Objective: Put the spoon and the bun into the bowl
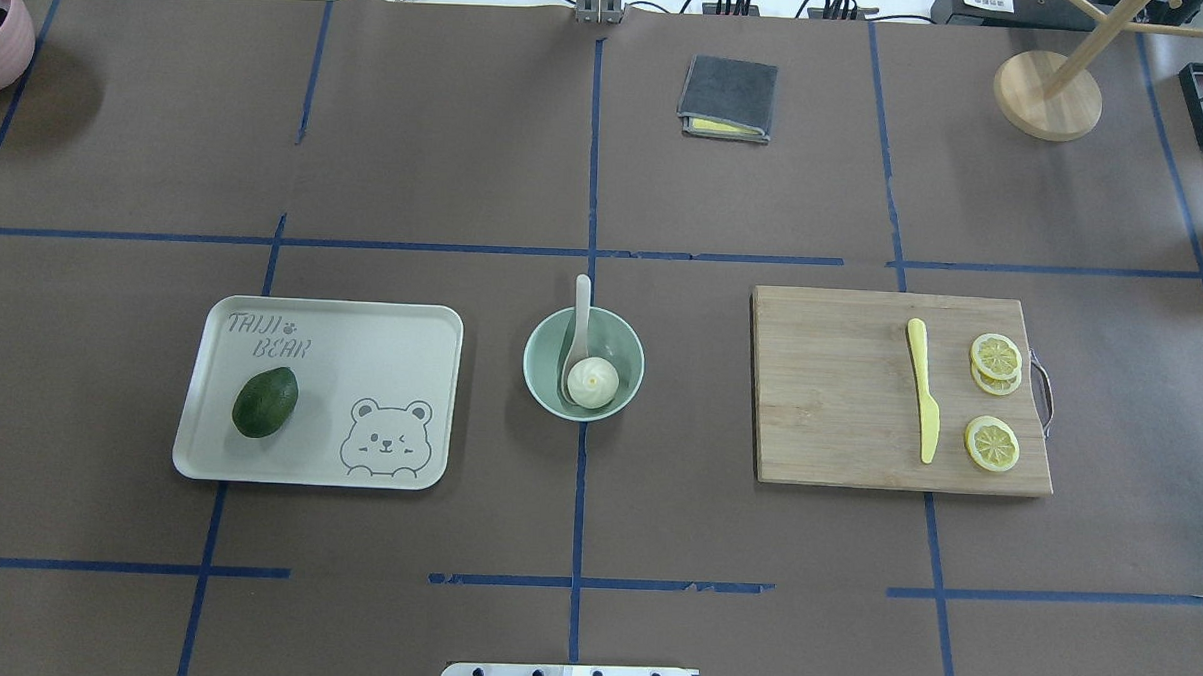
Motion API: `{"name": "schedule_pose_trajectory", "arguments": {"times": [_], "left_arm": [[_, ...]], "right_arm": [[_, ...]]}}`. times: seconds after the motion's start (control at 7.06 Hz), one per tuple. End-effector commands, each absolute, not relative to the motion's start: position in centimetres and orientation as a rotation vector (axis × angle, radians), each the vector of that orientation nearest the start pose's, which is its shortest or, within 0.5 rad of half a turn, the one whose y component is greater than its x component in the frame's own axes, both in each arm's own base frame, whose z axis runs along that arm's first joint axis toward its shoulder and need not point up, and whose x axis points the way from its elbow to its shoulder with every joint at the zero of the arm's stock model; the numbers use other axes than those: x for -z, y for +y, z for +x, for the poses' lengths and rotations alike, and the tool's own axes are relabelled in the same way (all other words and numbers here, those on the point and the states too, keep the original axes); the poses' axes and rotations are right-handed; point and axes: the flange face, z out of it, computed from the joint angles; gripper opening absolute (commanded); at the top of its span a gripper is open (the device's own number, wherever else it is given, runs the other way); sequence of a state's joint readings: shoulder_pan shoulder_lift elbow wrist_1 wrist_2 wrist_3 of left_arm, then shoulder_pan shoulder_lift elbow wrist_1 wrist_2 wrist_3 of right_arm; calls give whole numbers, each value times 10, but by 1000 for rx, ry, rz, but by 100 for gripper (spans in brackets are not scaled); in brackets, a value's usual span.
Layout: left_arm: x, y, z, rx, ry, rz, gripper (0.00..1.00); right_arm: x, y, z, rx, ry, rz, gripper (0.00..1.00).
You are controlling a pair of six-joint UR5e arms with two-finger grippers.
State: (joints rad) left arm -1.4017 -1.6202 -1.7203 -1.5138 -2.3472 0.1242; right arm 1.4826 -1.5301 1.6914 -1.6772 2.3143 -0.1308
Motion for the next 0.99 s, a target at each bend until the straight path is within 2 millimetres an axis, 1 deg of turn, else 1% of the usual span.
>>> {"name": "schedule_pose_trajectory", "arguments": {"times": [0.0,0.14,0.28,0.42,0.57,0.71,0.85], "left_arm": [[-593,-517,2,-291,817,113,100],[-599,-511,-13,-263,891,114,100],[-593,-508,-12,-271,888,124,100],[-592,-510,-11,-273,896,127,100],[-597,-508,-11,-275,884,123,100],[-600,-510,-15,-283,825,138,100],[-595,-509,-16,-287,817,152,100]], "right_arm": [[-579,-508,21,237,-751,85,100],[-563,-504,20,224,-776,57,100],[-559,-504,20,223,-778,59,100],[-559,-504,20,218,-780,54,100],[-560,-503,20,209,-782,47,100],[-560,-500,20,205,-794,44,100],[-561,-499,20,203,-803,43,100]]}}
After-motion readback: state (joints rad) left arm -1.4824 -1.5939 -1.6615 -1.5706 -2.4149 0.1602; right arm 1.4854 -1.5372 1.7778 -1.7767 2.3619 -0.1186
